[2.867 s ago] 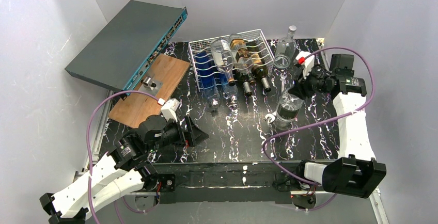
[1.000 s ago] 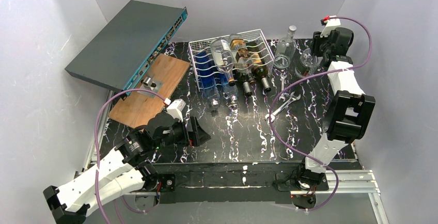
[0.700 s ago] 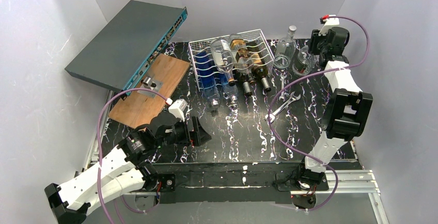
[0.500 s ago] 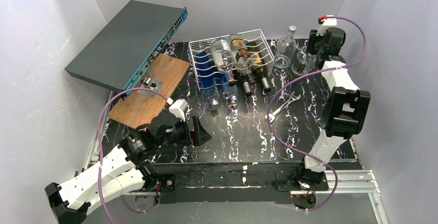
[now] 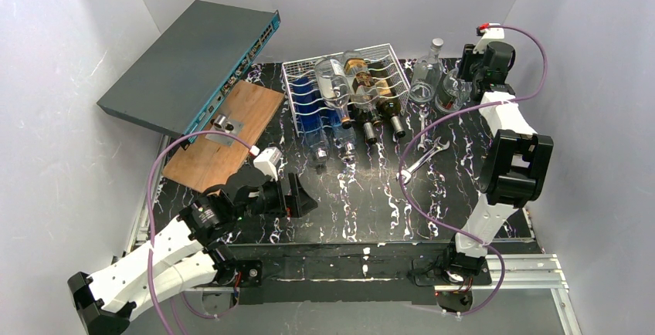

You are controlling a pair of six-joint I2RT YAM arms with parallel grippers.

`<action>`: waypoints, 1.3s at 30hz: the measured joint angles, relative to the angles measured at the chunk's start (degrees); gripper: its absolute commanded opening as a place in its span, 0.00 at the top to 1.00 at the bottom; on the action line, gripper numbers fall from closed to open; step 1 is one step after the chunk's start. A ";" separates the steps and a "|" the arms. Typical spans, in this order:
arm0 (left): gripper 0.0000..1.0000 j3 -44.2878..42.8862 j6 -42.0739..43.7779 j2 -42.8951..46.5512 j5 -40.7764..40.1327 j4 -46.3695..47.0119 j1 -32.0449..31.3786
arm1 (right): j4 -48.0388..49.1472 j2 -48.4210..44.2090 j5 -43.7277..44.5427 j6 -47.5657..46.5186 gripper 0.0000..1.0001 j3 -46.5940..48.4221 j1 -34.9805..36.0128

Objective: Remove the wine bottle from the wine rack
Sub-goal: Place the wine bottle at the center of the board.

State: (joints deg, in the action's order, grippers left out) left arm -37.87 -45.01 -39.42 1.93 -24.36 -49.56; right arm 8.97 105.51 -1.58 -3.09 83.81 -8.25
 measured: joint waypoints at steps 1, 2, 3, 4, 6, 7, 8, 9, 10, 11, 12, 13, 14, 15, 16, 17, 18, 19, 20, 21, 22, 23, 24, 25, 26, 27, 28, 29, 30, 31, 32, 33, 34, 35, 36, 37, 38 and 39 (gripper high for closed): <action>0.02 0.00 0.00 0.04 0.00 0.00 0.00 | 0.13 0.00 0.00 0.02 0.67 -0.02 0.00; 0.02 0.00 -0.02 0.09 0.00 -0.02 0.00 | 0.17 0.00 0.02 0.04 0.65 -0.04 0.00; 0.02 0.00 -0.04 0.17 0.00 0.00 0.00 | 0.17 0.00 0.02 0.07 0.62 -0.04 0.00; 0.02 0.00 -0.09 0.26 0.02 0.04 0.00 | 0.17 0.00 0.02 0.07 0.59 -0.07 0.00; 0.02 0.00 -0.17 0.39 0.07 0.24 0.00 | 0.20 0.00 0.07 0.09 0.52 -0.11 0.00; 0.02 0.00 -0.24 0.48 0.17 0.37 0.00 | 0.26 0.00 0.09 0.09 0.49 -0.15 0.00; 0.02 0.00 -0.28 0.52 0.20 0.42 0.00 | 0.28 0.00 0.11 0.11 0.45 -0.15 0.00; 0.02 0.00 -0.42 0.59 0.24 0.42 0.00 | 0.96 0.00 0.13 0.13 0.42 -0.28 0.00; 0.02 0.00 -0.46 0.61 0.28 0.42 0.00 | 2.23 0.00 0.13 0.31 0.39 -0.28 0.00; 0.02 0.00 -0.52 0.66 0.37 0.42 0.00 | 3.78 -0.22 0.13 0.31 0.35 -0.28 0.00; 0.02 0.00 -0.59 0.68 0.42 0.42 0.00 | 4.81 -0.50 0.07 0.24 0.32 -0.28 0.02; 0.02 0.00 -0.61 0.74 0.44 0.42 0.00 | 5.77 -0.87 0.13 0.26 0.29 -0.28 0.04; 0.02 0.00 -0.63 0.79 0.46 0.42 0.00 | 6.71 -1.29 0.13 0.28 0.27 -0.28 0.02; 0.02 0.00 -0.66 0.94 0.46 0.42 0.00 | 7.41 -1.70 0.13 0.26 0.25 -0.28 0.02; 0.02 0.00 -0.70 1.11 0.46 0.42 0.00 | 7.96 -2.14 0.15 0.24 0.23 -0.28 0.02; 0.02 0.00 -0.74 1.29 0.48 0.42 0.00 | 8.39 -2.64 0.17 0.24 0.21 -0.28 0.02; 0.02 0.00 -0.85 1.53 0.48 0.42 0.00 | 8.74 -3.15 0.17 0.26 0.20 -0.28 0.02; 0.02 0.00 -0.96 1.77 0.48 0.42 0.00 | 9.01 -3.63 0.20 0.28 0.18 -0.31 0.02; 0.02 0.00 -1.07 2.01 0.50 0.42 0.00 | 9.18 -4.02 0.20 0.24 0.16 -0.37 0.02; 0.02 0.00 -1.09 2.25 0.52 0.39 0.00 | 9.25 -4.59 0.20 0.26 0.15 -0.52 0.02; 0.02 0.00 -1.14 2.49 0.55 0.39 0.00 | 9.31 -5.27 0.17 0.26 0.13 -0.96 0.02; 0.02 0.00 -1.16 2.69 0.57 0.39 0.00 | 9.27 -5.97 0.15 0.26 0.13 -1.46 0.02; 0.02 0.00 -1.22 2.91 0.61 0.39 0.00 | 9.31 -6.73 0.15 0.26 0.13 -2.05 0.02; 0.02 0.00 -1.27 3.08 0.63 0.39 0.00 | 9.25 -7.63 0.13 0.28 0.12 -2.82 0.00; 0.02 0.00 -1.29 3.23 0.66 0.39 0.00 | 9.16 -8.57 0.09 0.28 0.12 -3.63 -0.02; 0.02 0.00 -1.29 3.32 0.68 0.39 0.00 | 9.11 -9.35 0.04 0.28 0.11 -4.28 -0.04; 0.02 0.00 -1.29 3.37 0.70 0.42 0.00 | 9.14 -10.25 -0.07 0.35 0.10 -5.07 -0.13; 0.02 0.00 -1.29 3.37 0.72 0.42 0.00 | 9.11 -11.30 -0.13 0.42 0.10 -5.99 -0.24; 0.02 0.02 -1.31 3.37 0.76 0.39 0.00 | 9.03 -12.41 -0.28 0.57 0.09 -6.88 -0.39; 0.02 0.02 -1.31 3.37 0.81 0.39 0.00 | 8.87 -13.53 -0.44 0.76 0.09 -7.78 -0.59; 0.02 0.02 -1.33 3.37 0.87 0.39 0.00 | 8.61 -14.60 -0.66 0.98 0.08 -8.59 -0.79; 0.02 0.02 -1.31 3.34 0.92 0.42 0.00 | 8.20 -15.98 -1.03 1.22 0.07 -9.46 -1.09; 0.02 0.02 -1.31 3.32 0.94 0.42 0.00 | 7.67 -17.05 -1.44 1.36 0.07 -10.03 -1.20; 0.02 0.02 -1.29 3.28 1.05 0.44 0.00 | 7.39 -18.14 -1.81 1.40 0.06 -10.69 -1.40; 0.02 0.02 -1.27 3.23 1.09 0.44 0.00 | 7.06 -19.37 -2.21 1.44 0.05 -11.43 -1.51; 0.02 0.02 -1.22 3.10 1.16 0.44 0.00 | 6.47 -20.90 -2.78 1.44 0.04 -12.24 -1.55; 0.02 0.02 -1.14 2.93 1.27 0.46 0.00 | 6.03 -21.66 -3.10 1.44 0.04 -12.57 -1.68; 0.02 0.02 -1.05 2.75 1.29 0.46 0.00 | 5.53 -22.75 -3.56 1.42 0.03 -13.18 -1.77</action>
State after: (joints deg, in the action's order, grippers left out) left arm -37.85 -46.06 -36.67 3.22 -23.90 -49.56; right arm 14.50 82.76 -5.15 -1.67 70.63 -10.02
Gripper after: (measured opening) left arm 0.983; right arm 0.954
